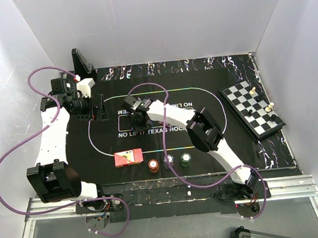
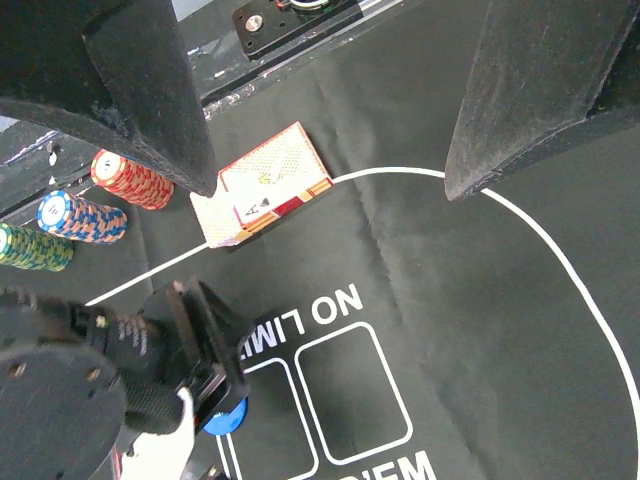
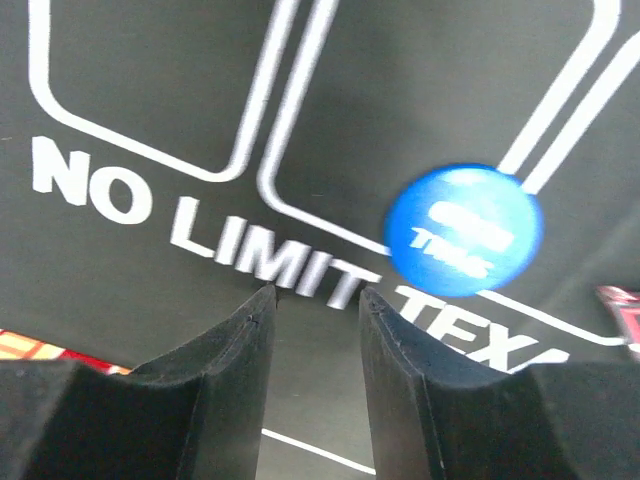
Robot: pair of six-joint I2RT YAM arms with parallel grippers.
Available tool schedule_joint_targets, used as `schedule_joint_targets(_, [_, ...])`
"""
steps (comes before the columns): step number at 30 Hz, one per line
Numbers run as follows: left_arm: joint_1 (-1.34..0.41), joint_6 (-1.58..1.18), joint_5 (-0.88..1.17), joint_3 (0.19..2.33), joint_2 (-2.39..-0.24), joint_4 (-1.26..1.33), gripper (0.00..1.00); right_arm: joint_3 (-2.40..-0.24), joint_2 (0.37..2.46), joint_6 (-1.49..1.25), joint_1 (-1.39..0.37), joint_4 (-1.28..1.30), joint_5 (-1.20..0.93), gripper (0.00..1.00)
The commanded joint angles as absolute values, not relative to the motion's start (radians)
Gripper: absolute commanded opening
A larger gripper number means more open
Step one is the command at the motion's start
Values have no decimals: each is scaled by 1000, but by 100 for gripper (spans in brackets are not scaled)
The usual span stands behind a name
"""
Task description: Distribute texas hold em gaming equipment
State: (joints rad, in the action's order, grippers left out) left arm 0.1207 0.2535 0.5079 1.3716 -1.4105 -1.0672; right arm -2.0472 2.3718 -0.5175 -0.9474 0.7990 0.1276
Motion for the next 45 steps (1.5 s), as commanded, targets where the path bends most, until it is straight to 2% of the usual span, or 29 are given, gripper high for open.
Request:
schedule_joint_targets(1, [132, 265, 505, 1397, -1362, -1069, 98, -2164, 2421, -523, -980, 807, 94, 46])
schedule_joint_targets(4, [135, 275, 502, 1388, -1361, -1071, 98, -2226, 2444, -511, -983, 816, 97, 46])
schedule_joint_targets(7, [138, 307, 520, 1393, -1377, -1080, 98, -2212, 2393, -496, -971, 844, 123, 56])
schedule_joint_targets(10, [133, 337, 564, 1413, -1417, -1086, 98, -2003, 2213, -506, -934, 752, 121, 69])
schedule_joint_targets(12, [124, 356, 597, 1428, -1454, -1085, 98, -1828, 2072, -526, -891, 665, 112, 72])
schedule_joint_targets(15, [36, 376, 571, 1454, -1517, -1071, 98, -1677, 1899, -558, -786, 626, 94, 72])
schedule_joint_targets(20, [-152, 371, 508, 1482, -1617, -982, 98, -1568, 1793, -583, -651, 689, 113, 72])
schedule_joint_targets(27, [-290, 413, 534, 1578, -1798, -890, 98, -1384, 1631, -610, -528, 663, 92, 72])
schedule_joint_targets(35, [-416, 508, 497, 1646, -1996, -830, 98, -1319, 1522, -614, -486, 644, 74, 69])
schedule_joint_targets(45, [-492, 572, 364, 1618, -2080, -743, 97, -1299, 1505, -615, -468, 621, 8, 65])
